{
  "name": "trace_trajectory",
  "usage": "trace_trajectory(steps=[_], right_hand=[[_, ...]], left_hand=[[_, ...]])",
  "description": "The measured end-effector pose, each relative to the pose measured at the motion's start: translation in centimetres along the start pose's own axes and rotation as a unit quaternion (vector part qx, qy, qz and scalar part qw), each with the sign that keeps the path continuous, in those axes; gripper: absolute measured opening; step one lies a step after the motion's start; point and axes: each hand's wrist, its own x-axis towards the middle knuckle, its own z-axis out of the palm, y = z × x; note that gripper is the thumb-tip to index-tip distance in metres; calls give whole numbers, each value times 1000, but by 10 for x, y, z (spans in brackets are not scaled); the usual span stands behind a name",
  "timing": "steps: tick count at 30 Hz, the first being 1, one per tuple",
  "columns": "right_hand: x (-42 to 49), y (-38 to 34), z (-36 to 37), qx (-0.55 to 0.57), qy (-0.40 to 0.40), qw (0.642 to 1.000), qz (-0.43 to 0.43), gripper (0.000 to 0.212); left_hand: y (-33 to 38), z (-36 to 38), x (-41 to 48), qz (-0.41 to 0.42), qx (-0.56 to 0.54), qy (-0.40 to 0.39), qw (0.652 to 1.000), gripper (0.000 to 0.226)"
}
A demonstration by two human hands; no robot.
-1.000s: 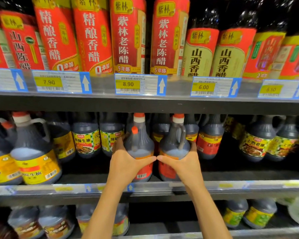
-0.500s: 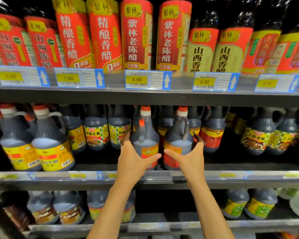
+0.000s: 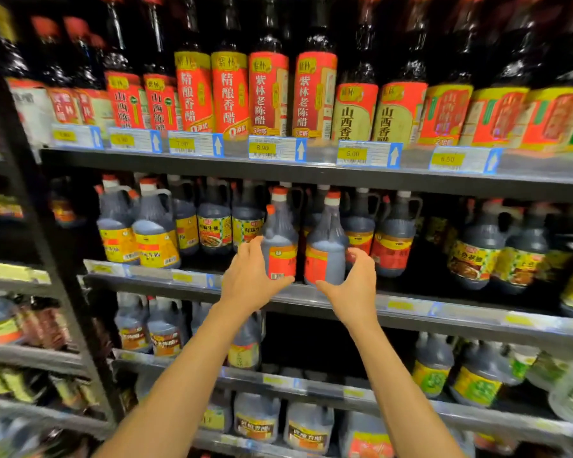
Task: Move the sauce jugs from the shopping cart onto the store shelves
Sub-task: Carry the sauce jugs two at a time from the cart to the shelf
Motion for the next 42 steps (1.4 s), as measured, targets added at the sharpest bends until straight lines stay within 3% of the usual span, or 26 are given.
trace_trajectory(steps=[3,9,14,20,34,42], right_hand=[[-13,-13,-8,-112,-33,992,-57,73],[-29,-48,-6,-289,-143,934,-152,77],[-39,-73,8,-356,-200,899,-158,83],[-53,-102,31,-377,-228,878,-189,95],[-133,-197,139,-365,-292,844,-264,79],[-193,-258,215,-290,-307,848,-321,80]], left_hand=[[7,-17,-11,18,87,-15,996,81],[11,-54,-31,1,303,-89,949,83],[8,-81,-48,-17,359,-151,921,86],[-10,-109,-62,-23,370,-106,923,90],[-142,-217,-121,-90,384,-100,913,86],[-239,-289,-168,-150,388,-84,905,82]])
